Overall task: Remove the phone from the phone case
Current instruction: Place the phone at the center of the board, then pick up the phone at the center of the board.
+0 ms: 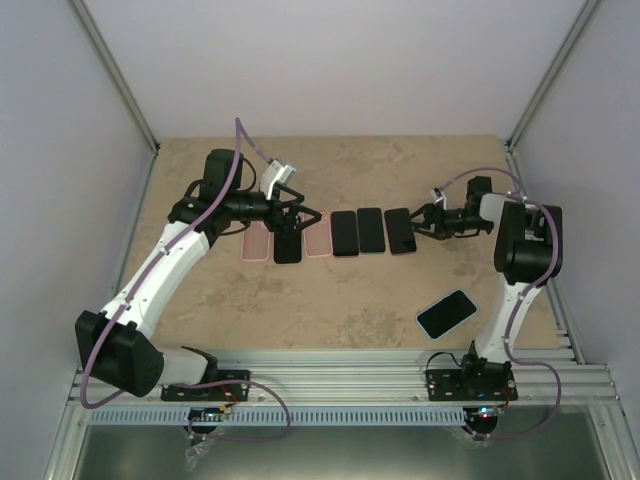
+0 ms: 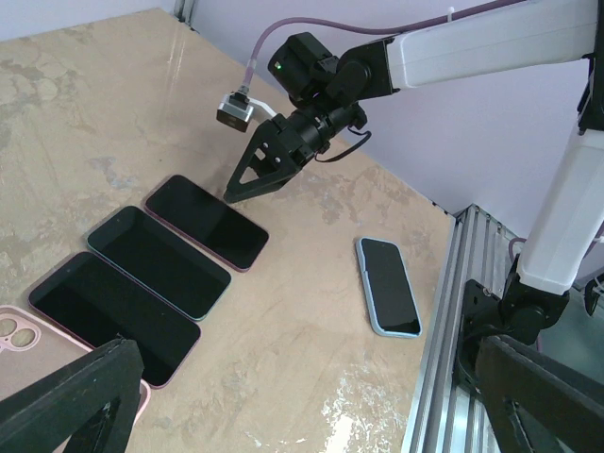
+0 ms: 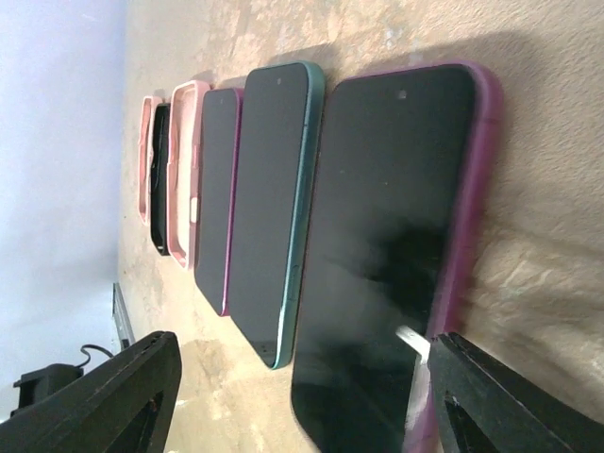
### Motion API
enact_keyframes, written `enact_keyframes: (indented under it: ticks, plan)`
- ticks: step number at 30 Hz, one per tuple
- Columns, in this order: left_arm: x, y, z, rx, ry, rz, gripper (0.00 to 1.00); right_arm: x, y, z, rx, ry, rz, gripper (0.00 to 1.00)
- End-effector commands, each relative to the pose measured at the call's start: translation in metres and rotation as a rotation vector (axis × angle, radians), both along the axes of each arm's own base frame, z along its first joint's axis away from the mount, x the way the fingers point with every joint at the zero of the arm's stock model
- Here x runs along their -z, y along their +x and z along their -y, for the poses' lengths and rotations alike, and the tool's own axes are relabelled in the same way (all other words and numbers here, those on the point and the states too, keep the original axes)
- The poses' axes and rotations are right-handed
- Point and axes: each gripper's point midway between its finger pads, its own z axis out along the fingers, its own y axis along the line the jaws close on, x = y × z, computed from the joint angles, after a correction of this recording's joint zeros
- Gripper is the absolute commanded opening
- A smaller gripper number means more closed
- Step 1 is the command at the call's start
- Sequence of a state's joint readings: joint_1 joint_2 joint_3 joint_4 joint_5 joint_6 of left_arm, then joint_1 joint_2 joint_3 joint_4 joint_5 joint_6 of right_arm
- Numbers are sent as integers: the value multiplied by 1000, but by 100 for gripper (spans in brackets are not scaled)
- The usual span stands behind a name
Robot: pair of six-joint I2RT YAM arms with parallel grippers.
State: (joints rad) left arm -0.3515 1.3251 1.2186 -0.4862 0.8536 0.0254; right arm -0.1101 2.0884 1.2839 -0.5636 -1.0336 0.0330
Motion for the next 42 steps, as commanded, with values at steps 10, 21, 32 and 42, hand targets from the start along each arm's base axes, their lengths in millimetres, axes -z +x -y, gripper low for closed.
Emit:
enact_keyframes:
  ticks: [10, 21, 32, 42]
  plan:
    - [-8, -3, -3, -9, 1, 42, 99, -43, -4, 11, -59, -112, 153, 89]
    - [-3, -3, -4, -14, 8, 42, 100, -79, -57, 32, -259, -414, 414, 97]
    - [0, -1, -3, -16, 11, 35, 100, -49, -147, 70, -547, -724, 448, 98]
    - [4, 2, -1, -7, 8, 17, 99, -4, -236, 89, -811, -783, 322, 98]
